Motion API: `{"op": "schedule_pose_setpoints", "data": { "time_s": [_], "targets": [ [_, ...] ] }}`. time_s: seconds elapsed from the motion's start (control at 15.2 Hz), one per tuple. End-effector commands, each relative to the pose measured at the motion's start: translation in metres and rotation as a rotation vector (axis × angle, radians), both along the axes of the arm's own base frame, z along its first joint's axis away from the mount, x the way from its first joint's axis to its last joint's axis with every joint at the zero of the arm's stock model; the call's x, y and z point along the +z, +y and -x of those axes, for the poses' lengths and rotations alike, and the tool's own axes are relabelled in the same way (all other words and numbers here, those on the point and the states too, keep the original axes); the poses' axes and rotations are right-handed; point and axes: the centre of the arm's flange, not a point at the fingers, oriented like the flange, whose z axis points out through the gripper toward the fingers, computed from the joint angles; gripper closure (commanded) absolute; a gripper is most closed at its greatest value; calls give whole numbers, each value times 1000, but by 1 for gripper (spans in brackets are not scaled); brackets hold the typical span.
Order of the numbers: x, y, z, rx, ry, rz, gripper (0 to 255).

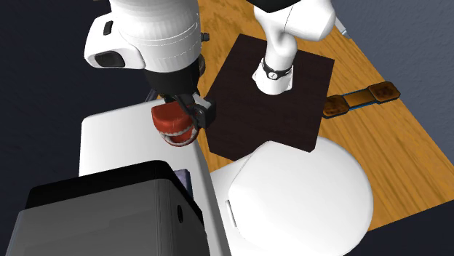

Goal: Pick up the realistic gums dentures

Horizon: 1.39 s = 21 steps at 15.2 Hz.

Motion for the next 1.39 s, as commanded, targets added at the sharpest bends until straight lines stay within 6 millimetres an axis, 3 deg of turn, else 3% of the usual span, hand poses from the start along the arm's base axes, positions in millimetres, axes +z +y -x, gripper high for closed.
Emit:
{"op": "schedule_pose_setpoints", "data": {
  "time_s": [0.0,0.33,1.32],
  "targets": [
    [-1,0,0,0,3,-1,255],
    [-1,0,0,0,3,-1,255],
    [78,0,0,0,3,-1,255]
  ]
}}
